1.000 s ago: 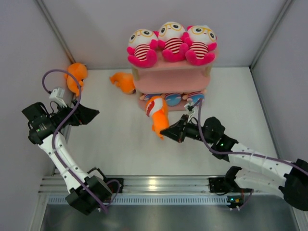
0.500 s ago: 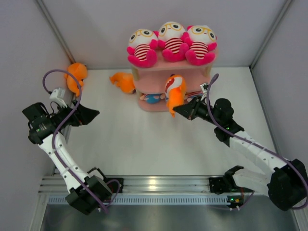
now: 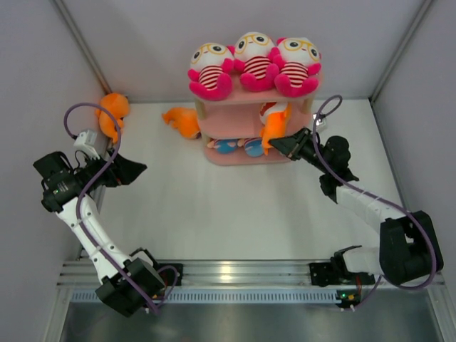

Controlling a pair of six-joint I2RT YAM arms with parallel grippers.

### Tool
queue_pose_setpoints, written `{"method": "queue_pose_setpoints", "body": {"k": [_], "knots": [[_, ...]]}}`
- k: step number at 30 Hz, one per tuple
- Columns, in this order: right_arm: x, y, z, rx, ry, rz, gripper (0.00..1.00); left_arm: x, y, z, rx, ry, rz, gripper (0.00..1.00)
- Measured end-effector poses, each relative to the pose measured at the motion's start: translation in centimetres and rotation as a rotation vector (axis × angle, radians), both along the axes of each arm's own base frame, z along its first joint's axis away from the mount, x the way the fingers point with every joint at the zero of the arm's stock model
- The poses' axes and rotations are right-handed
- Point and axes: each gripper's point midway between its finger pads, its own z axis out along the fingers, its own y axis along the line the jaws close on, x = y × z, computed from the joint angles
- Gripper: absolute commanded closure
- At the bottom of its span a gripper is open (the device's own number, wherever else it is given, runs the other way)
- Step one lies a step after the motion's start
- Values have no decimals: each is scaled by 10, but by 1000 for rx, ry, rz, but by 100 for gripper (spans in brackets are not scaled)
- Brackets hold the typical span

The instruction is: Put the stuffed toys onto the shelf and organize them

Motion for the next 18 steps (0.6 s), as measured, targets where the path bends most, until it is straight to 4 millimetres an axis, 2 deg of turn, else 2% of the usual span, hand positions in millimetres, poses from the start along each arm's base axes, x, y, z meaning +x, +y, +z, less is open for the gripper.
{"method": "queue_pose_setpoints", "body": {"k": [5, 9, 14, 18], "knots": [[25, -22, -11, 37, 57, -84, 89, 0, 1, -1, 6, 2, 4, 4], [43, -38, -19, 75, 114, -138, 78, 1, 2, -2, 8, 6, 6, 4], [52, -47, -18, 93, 138, -167, 57, 2, 3, -4, 5, 13, 7, 4], [57, -53, -16, 94, 135, -193, 51, 2, 4, -5, 7, 17, 10, 4]]}}
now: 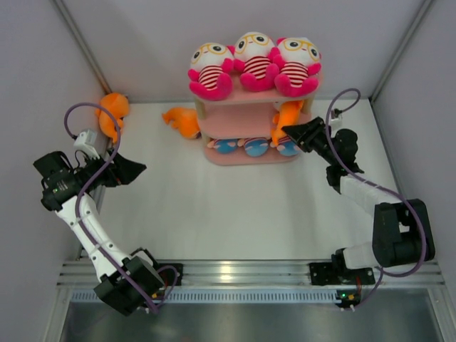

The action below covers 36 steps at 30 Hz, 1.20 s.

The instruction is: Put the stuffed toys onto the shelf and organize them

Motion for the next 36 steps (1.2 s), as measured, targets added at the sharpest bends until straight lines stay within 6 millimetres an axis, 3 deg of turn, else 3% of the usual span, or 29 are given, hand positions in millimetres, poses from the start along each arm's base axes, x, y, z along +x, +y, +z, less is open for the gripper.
{"method": "queue_pose_setpoints", "body": {"k": [9, 15, 17, 18, 22, 25, 30, 36], "knots": [[6, -26, 6, -40, 5, -117, 50, 1, 1, -2, -3, 6, 0, 4], [15, -33, 17, -61, -8, -156, 52, 1, 1, -2, 3, 2, -2, 4], [17, -34, 21, -59, -16, -163, 58, 1, 1, -2, 4, 2, -3, 4], [18, -34, 23, -58, -20, -166, 73, 1, 2, -2, 5, 2, -3, 4], [23, -35, 23, -37, -10, -177, 92, 2, 2, -3, 4, 4, -5, 4], [27, -33, 17, -12, 16, -175, 99, 2, 2, -3, 4, 4, -5, 4], [29, -22, 13, 34, 40, -155, 100, 2, 2, -3, 3, 3, -6, 4], [25, 16, 21, 71, 28, -69, 100, 2, 2, -3, 2, 3, -7, 4]]}}
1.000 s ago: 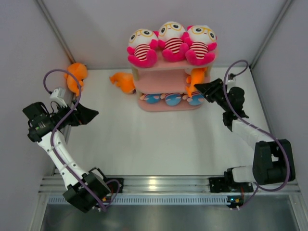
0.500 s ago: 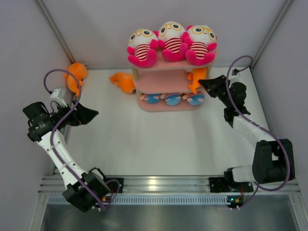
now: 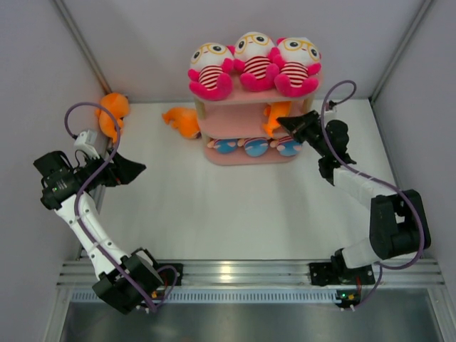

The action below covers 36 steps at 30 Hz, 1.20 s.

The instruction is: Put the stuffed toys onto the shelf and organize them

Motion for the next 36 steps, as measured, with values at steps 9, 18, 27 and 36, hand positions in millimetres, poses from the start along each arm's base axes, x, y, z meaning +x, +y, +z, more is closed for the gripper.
{"method": "queue_pose_setpoints", "body": {"k": [9, 18, 27, 36], "knots": [[-15, 27, 24, 99, -61, 91, 98, -1, -1, -1, -1, 4, -2, 4], [-16, 0, -20, 149, 69, -10, 58, -1, -1, -1, -2, 6, -2, 4], [-27, -24, 11, 18, -30, -108, 48, -2, -1, -2, -1, 7, -4, 4], [-10, -34, 31, -101, -82, -176, 44, -2, -1, -2, 0, 7, -5, 4]]}}
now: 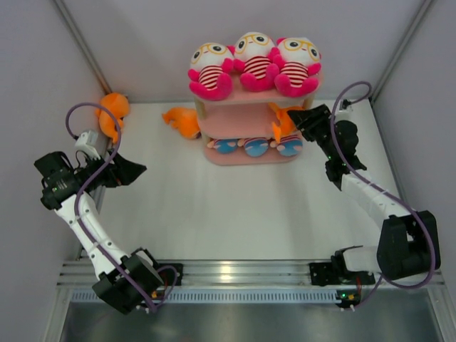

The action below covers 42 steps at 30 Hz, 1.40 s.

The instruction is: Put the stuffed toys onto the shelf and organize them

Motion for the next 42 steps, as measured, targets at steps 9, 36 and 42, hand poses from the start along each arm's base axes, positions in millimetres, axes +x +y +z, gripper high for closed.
{"method": "queue_pose_setpoints", "body": {"k": [9, 36, 42], "knots": [[4, -14, -9, -113, 18, -76, 44, 1, 30, -23, 205, 60, 79, 7], [-91, -58, 76, -432, -242, -266, 44, 248, -33, -93, 450, 351, -37, 16], [-96, -64, 73, -467, -233, -278, 44, 275, -82, -107, 474, 358, -31, 17]]}}
